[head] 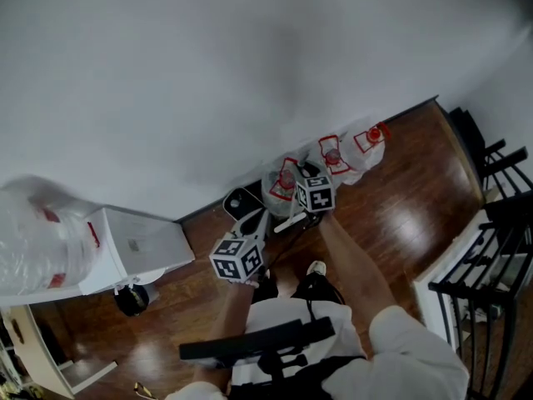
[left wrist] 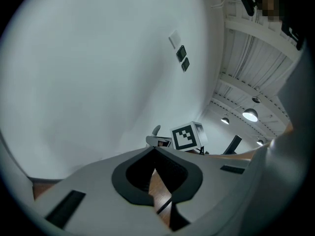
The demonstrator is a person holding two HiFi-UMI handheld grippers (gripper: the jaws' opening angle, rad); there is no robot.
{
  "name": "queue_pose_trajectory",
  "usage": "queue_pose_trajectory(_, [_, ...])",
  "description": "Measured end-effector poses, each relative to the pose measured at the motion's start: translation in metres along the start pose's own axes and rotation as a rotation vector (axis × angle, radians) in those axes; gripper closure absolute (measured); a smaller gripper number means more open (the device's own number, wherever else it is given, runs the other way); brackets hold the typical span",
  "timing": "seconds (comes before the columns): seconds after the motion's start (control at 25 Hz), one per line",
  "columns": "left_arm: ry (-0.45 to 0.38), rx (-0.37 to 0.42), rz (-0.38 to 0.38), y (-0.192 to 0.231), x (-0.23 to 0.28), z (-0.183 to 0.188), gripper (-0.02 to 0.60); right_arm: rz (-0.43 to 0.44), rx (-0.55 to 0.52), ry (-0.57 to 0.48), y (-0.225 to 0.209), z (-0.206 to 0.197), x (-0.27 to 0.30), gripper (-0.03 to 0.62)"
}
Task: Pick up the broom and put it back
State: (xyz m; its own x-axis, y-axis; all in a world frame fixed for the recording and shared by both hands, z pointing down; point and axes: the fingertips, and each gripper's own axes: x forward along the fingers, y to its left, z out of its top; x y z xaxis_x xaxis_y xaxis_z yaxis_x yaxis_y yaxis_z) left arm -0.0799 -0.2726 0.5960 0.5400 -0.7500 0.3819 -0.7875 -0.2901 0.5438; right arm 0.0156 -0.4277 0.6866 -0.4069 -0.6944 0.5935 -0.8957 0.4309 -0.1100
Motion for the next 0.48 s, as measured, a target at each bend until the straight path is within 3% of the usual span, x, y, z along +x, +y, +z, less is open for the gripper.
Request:
queue_pose_trajectory(0.28, [-0.01,0.001,-0.034,-0.017,-0.004,-0.001,0.595,0.006,-0.002,-0.025,-0.009,-0.025,-0.071,0.466])
queue_pose_trajectory(0.48, [-0.015,0.048,-0.112,-0.047,0.0,0.013,0.595,0.019,-0.009,-0.147,-0.013,0.008,-0.16,0.465])
